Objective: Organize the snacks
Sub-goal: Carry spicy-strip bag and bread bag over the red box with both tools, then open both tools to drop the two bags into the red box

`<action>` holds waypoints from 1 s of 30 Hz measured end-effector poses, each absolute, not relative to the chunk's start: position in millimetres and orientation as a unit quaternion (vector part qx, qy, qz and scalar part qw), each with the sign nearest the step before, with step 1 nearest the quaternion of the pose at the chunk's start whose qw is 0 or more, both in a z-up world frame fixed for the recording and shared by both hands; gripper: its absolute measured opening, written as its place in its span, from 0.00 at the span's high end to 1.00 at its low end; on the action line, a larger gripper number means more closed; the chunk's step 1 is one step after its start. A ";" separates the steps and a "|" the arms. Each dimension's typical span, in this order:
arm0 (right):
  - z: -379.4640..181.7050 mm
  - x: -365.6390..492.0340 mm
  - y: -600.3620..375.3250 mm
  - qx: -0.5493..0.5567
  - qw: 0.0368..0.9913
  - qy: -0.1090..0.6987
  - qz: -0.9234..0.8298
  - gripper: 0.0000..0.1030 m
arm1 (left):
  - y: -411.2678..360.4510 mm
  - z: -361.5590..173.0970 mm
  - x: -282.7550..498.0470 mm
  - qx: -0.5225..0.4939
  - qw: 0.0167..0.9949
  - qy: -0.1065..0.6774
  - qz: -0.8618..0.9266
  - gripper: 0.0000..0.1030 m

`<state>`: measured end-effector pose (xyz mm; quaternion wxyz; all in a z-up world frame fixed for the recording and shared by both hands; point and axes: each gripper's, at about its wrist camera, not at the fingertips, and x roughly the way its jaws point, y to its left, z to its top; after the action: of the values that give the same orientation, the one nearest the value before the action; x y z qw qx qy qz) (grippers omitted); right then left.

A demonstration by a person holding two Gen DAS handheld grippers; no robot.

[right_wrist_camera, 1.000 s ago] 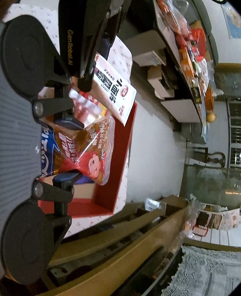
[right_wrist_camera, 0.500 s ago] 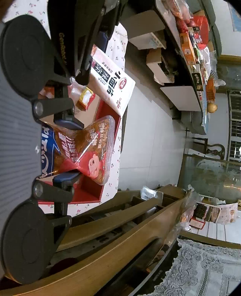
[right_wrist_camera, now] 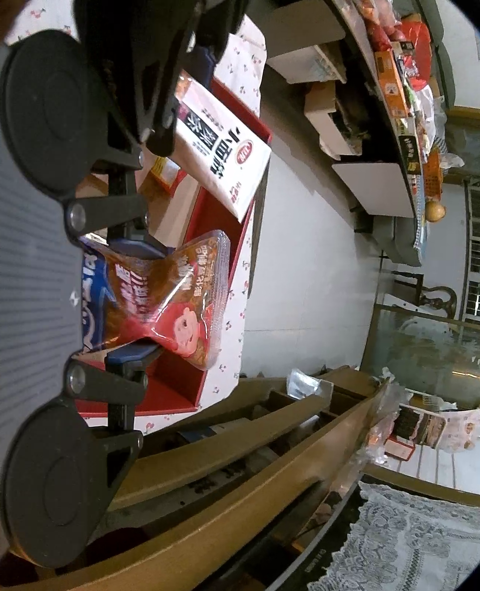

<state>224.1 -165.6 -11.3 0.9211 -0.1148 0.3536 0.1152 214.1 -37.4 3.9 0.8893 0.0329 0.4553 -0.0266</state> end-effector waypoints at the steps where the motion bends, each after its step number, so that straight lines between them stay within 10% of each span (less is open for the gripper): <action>1: -13.5 226.3 -166.2 -0.114 0.920 0.357 0.116 0.36 | -38.2 1.3 215.6 0.034 0.888 0.459 -0.026 0.52; 30: 10.1 211.0 -171.4 -0.116 0.932 0.327 0.104 0.28 | -31.0 16.8 200.7 0.023 0.899 0.437 -0.014 0.29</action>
<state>211.0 -171.4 10.1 0.9322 -0.1163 0.3268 0.1036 200.7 -31.0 16.8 0.8989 0.0228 0.4372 -0.0144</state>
